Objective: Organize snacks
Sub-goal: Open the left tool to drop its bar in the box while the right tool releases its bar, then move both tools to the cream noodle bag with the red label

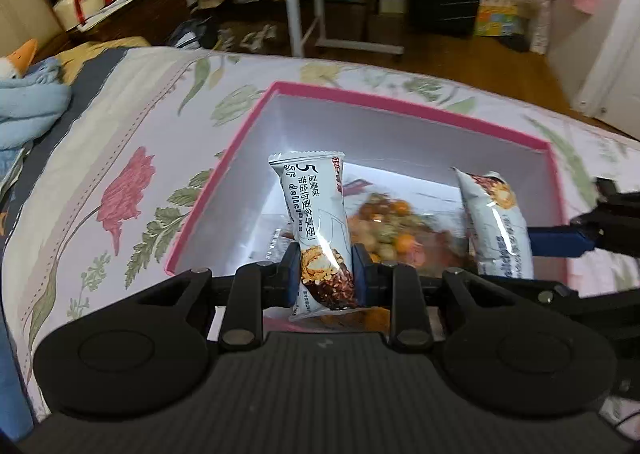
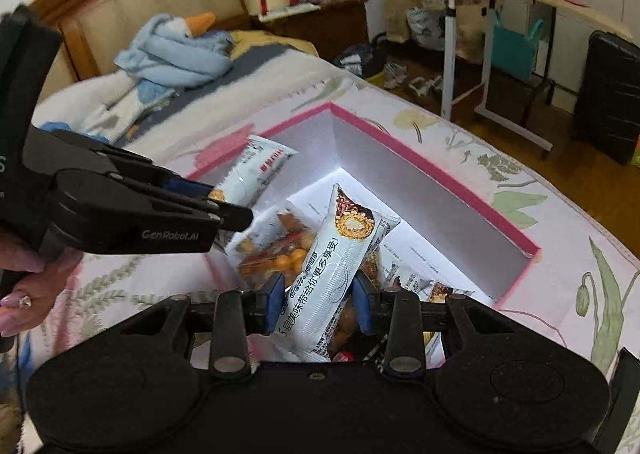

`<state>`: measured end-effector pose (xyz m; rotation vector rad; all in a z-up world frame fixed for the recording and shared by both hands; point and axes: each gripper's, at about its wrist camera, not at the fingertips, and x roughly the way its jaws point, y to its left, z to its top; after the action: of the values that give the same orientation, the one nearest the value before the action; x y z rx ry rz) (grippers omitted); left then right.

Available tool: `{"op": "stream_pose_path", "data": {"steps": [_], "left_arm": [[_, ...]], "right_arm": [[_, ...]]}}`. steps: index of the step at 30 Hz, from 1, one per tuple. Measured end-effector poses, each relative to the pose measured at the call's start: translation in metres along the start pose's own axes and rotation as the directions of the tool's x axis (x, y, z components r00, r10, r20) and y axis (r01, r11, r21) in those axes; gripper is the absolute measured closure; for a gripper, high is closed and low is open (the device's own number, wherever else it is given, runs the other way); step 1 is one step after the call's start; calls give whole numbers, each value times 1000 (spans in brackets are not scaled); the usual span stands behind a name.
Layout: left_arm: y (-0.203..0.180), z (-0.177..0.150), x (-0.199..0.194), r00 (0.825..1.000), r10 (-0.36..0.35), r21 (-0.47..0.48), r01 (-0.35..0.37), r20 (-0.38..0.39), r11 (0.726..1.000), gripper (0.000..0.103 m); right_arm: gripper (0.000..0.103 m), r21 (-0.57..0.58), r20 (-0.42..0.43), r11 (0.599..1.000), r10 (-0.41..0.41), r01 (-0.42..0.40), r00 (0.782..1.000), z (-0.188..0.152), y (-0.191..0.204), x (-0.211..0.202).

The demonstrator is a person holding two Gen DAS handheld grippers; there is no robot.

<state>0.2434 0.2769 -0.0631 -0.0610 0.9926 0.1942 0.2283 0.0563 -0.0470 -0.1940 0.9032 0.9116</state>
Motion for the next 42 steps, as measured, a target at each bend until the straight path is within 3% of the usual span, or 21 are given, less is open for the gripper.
{"op": "stream_pose_path", "data": {"steps": [3, 6, 9, 18, 24, 28, 37, 42], "left_arm": [[4, 2, 17, 999, 7, -29, -8, -38, 1000, 76], [4, -3, 17, 998, -36, -62, 33, -52, 998, 73], [1, -8, 7, 998, -47, -52, 45, -35, 998, 70], [-29, -26, -59, 985, -174, 25, 174, 17, 984, 67], [-72, -38, -104, 957, -284, 125, 274, 67, 954, 62], [-104, -44, -118, 923, -377, 179, 359, 80, 916, 59], [-171, -51, -96, 875, -480, 226, 457, 61, 860, 58], [-219, -53, -67, 861, -505, 270, 472, 63, 839, 58]], "right_arm": [[61, 10, -15, 1000, -23, 24, 1000, 0, -2, 13], [57, 66, -26, 997, -27, 29, 999, 0, -10, 17], [49, 123, 20, 992, -18, 15, 1000, -4, -22, -1], [49, 266, 114, 964, -9, -22, 993, -39, -37, -92], [47, 332, 127, 942, -98, 51, 987, -78, -49, -158], [46, 383, 110, 917, -169, 115, 980, -106, -68, -197], [31, 470, 89, 840, -352, 272, 932, -178, -115, -244], [23, 425, 100, 801, -504, 421, 858, -213, -143, -237]]}}
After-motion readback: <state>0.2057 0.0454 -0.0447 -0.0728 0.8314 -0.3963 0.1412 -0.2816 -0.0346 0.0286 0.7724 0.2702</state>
